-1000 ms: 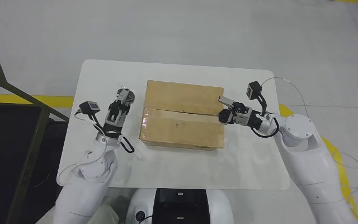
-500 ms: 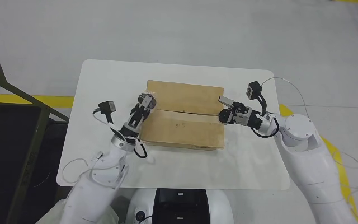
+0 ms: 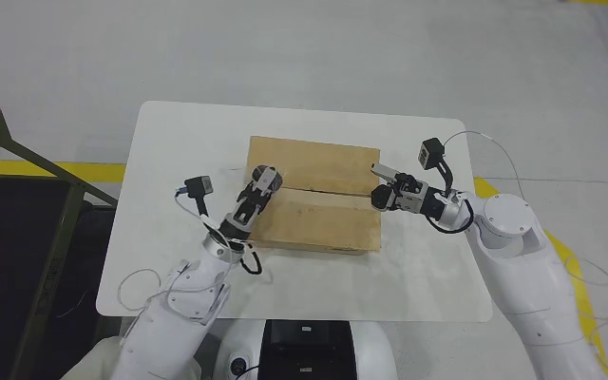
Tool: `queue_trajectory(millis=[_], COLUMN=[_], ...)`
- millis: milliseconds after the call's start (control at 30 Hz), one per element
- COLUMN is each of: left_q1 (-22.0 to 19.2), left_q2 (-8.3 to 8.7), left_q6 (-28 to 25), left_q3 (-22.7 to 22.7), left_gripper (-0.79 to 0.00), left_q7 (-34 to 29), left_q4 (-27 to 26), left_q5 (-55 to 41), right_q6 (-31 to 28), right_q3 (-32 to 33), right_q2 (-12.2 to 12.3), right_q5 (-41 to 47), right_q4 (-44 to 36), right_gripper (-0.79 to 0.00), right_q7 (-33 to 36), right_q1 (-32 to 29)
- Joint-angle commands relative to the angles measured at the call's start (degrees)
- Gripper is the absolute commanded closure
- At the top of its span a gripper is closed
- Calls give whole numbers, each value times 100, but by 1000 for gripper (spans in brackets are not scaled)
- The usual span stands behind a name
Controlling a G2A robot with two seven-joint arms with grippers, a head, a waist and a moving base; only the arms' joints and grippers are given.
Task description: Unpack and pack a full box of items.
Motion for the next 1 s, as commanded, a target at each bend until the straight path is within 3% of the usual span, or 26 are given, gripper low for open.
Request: queue_trajectory(millis=[0, 33, 300, 567, 967], left_q1=[-17, -23, -14, -37, -244], left_q2=[-10, -15, -59, -79, -134], left_q6=[-71, -95, -455, -810, -772], left_q3=[33, 49, 161, 316, 555], left_gripper=[-693, -785, -785, -785, -785], left_q7=[-33, -53, -76, -562, -861], left_q4=[15, 22, 21, 144, 392], left_q5=[-9, -18, -260, -745, -767], right_q6=[0, 0, 0, 0, 0], right_q3=[0, 0, 0, 0, 0], right_q2=[0, 0, 0, 0, 0], right_q5=[0, 0, 0, 0, 0], right_q4=[0, 0, 0, 0, 0], right_gripper=[-785, -785, -785, -785, -785], right_q7=[0, 0, 0, 0, 0], right_q1=[0, 0, 0, 0, 0])
